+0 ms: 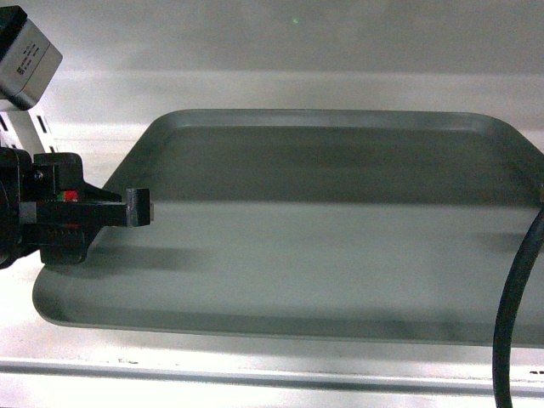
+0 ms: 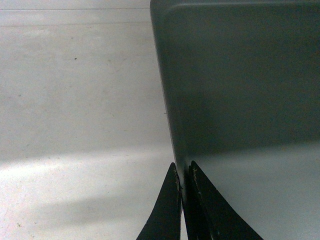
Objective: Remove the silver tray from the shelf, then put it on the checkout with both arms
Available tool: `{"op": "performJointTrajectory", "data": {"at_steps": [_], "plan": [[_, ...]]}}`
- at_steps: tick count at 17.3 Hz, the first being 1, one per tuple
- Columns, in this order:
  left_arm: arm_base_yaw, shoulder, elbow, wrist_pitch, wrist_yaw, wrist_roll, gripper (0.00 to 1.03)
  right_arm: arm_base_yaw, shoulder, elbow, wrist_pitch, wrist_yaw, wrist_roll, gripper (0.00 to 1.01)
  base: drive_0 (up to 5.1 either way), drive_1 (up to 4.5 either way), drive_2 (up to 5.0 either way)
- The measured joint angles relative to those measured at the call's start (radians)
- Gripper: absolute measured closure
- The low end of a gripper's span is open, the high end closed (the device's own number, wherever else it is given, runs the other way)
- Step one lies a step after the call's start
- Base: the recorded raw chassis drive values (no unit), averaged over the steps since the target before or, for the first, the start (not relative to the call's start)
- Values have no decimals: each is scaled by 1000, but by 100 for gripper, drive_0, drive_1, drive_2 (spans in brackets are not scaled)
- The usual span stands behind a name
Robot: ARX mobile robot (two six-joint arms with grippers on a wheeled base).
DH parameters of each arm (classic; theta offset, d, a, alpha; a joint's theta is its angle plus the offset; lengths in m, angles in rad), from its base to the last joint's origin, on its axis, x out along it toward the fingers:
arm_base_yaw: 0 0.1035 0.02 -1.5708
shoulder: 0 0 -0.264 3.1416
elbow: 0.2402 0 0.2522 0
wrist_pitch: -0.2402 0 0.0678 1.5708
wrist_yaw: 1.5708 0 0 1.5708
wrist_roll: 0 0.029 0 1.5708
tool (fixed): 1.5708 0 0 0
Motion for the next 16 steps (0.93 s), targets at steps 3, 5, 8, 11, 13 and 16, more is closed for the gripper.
{"op": "performJointTrajectory", "data": {"at_steps": [3, 5, 8, 11, 13, 16], "plan": [[0, 0, 0, 0, 0, 0, 100, 0, 0, 0, 0, 0, 0, 98, 0, 0, 0], [0, 0, 0, 1, 0, 0, 100, 0, 0, 0, 3, 0, 0, 98, 0, 0, 0], [0, 0, 0, 1, 0, 0, 100, 4, 0, 1, 11, 0, -1, 98, 1, -134, 136], [0, 0, 0, 1, 0, 0, 100, 5, 0, 2, 11, 0, -1, 98, 3, -403, 409], [-2, 1, 0, 3, -1, 0, 100, 4, -3, 2, 10, 2, -2, 98, 19, -390, 428], [0, 2, 0, 1, -3, 0, 100, 5, -5, 2, 12, 3, -2, 98, 19, -390, 428]]}}
